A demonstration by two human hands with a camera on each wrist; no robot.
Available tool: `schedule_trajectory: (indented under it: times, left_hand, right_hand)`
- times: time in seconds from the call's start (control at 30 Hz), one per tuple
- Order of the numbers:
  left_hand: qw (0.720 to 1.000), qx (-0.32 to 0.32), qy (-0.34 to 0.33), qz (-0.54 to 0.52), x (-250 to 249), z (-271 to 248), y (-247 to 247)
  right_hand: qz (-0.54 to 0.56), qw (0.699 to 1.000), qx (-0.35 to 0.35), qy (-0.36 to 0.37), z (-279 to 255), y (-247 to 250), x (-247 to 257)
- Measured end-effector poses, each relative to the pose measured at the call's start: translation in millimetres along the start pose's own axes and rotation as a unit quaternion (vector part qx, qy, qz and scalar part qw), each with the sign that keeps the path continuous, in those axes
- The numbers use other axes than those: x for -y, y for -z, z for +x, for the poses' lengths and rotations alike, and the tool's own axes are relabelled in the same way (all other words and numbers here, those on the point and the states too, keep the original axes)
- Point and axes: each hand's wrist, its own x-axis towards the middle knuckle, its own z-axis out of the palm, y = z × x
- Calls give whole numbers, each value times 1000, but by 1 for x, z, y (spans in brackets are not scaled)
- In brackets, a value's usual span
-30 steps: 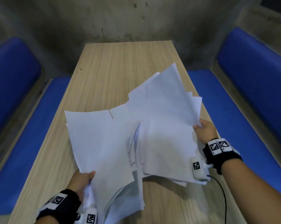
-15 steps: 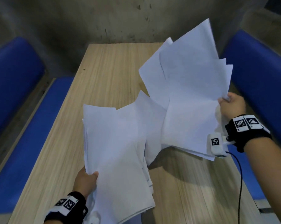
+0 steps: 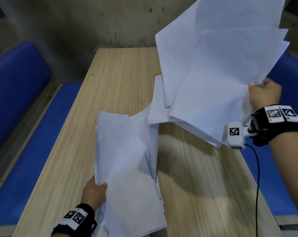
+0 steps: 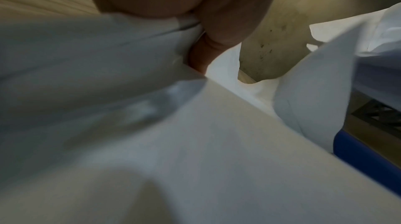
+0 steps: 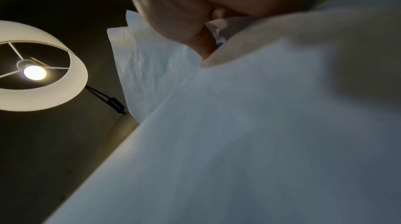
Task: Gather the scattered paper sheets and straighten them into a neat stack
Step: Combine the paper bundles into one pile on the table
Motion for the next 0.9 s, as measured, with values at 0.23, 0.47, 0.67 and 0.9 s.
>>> schedule_trajectory:
  times: [0.23, 0.47, 0.67, 0.9]
  left_hand:
    - [1000, -4, -14, -4, -1, 0, 1]
    - [992, 34, -34, -116, -17, -11, 4]
    - [973, 97, -15, -208, -20, -18, -9]
    - [961, 113, -24, -251, -16, -23, -8]
  right_hand:
    - [52, 990, 97, -86, -30, -12, -3]
    - [70, 966, 164, -187, -108, -41, -71]
    - [53, 932, 233, -273, -164, -50, -127]
    - [80, 917, 315, -232, -179, -11, -139]
